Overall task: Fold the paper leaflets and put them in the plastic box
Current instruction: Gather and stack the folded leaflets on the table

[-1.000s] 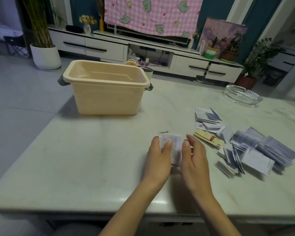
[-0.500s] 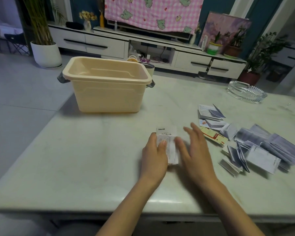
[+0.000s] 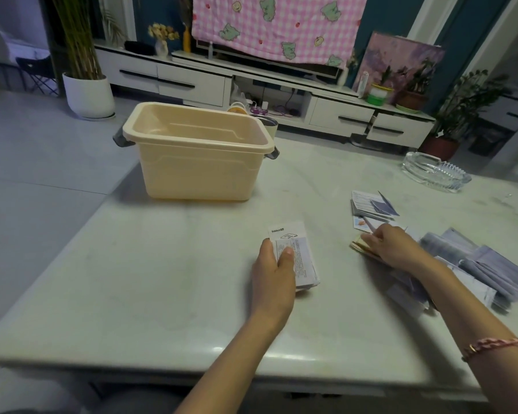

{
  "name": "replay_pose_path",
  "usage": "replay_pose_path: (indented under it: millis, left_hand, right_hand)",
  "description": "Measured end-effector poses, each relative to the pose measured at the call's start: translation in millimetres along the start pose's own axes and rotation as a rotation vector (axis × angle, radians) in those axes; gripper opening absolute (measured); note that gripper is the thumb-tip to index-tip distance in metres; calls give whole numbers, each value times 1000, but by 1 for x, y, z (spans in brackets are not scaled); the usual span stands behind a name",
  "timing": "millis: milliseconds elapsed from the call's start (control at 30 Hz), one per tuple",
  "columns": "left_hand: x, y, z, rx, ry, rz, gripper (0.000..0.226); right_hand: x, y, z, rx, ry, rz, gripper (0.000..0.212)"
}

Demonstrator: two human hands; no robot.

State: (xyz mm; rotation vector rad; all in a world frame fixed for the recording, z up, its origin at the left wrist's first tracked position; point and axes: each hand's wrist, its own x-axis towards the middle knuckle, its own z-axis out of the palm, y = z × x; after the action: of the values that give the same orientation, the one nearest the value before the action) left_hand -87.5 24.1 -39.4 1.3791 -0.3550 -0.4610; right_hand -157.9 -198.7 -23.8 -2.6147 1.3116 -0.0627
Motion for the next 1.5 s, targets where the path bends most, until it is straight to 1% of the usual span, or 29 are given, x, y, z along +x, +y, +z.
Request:
replay_pose_path:
  millis: [33, 67, 167, 233, 267, 333, 367, 400, 467, 533, 600, 667, 700, 767, 900, 967, 1000, 1033, 1067, 1133, 1167, 1200, 1233, 1267, 1300, 1367, 1433, 1500]
  left_hand:
    - [0, 1, 0, -7, 1, -1, 8]
    - [0, 0, 0, -12, 1, -1, 8]
    - [0, 0, 0, -13, 2, -4, 9]
    - [0, -2, 0, -10, 3, -6, 10]
    - [1, -3, 0, -9, 0, -9, 12]
    - [2, -4, 1, -8, -3, -4, 16]
    - [2, -5, 0, -2, 1, 2, 18]
    - [3, -6, 0, 1, 5, 10, 17]
    - [4, -7, 1, 0, 14, 23, 12]
    - [5, -9, 1, 5, 23, 31, 8]
    - [6, -11, 1, 11, 29, 34, 7]
    - [8, -12, 2, 9, 26, 33, 8]
    - [8, -12, 3, 13, 23, 37, 10]
    - [8, -13, 4, 3, 22, 42, 15]
    - [9, -9, 1, -63, 39, 12, 19]
    - [6, -8, 0, -78, 2, 6, 15]
    - [6, -8, -1, -65, -28, 14, 10]
    - [5, -8, -2, -36, -56, 22, 8]
    - [6, -7, -4, 15, -78, 37, 7]
    - [10, -5, -11, 101, -120, 108, 9]
    - [13, -3, -15, 136, -139, 159, 11]
    - [16, 0, -18, 172, -153, 212, 14]
    - [19, 1, -22, 206, -169, 257, 17]
    - [21, 3, -25, 229, -182, 288, 20]
    - [22, 3, -27, 242, -199, 303, 24]
    - [22, -1, -28, 261, -224, 289, 30]
    - [20, -9, -26, 269, -230, 247, 38]
    - [20, -16, -25, 281, -228, 222, 41]
  right_hand:
    - [1, 1, -2, -24, -19, 9, 24]
    - [4, 2, -4, -37, -41, 17, 25]
    - [6, 1, -13, -25, -106, 53, 47]
    - [8, -1, -20, 6, -157, 97, 53]
    - [7, -1, -21, 11, -181, 117, 49]
    - [5, -2, -23, 9, -190, 103, 28]
    - [3, -4, -21, 39, -173, 65, 25]
    - [0, -7, -21, 96, -136, 15, 27]
    - [-11, -15, -18, 240, -16, -98, 27]
    - [-27, -29, -15, 407, 75, -175, 19]
    - [-46, -48, -9, 666, 68, -193, 9]
    - [-68, -67, 1, 937, -11, -174, 10]
    - [-78, -74, 8, 1027, -29, -170, 12]
    - [-93, -88, 23, 1070, 38, -196, 14]
    - [-104, -106, 51, 1028, 272, -239, 17]
    - [-110, -113, 61, 1000, 359, -247, 18]
    - [-113, -118, 64, 993, 376, -253, 20]
    - [-115, -121, 67, 996, 360, -267, 27]
    - [-116, -123, 69, 1031, 304, -264, 34]
    - [-116, -125, 68, 1154, 145, -251, 43]
    - [-114, -123, 66, 1207, 101, -264, 41]
    - [-112, -120, 64, 1224, 98, -295, 35]
    - [-109, -116, 61, 1229, 119, -328, 27]
    - [-107, -114, 58, 1214, 140, -355, 24]
    - [-105, -112, 57, 1208, 151, -375, 25]
    - [-105, -112, 58, 1202, 116, -388, 32]
    - [-106, -114, 63, 1200, 36, -367, 44]
    - [-106, -114, 68, 1198, -27, -347, 47]
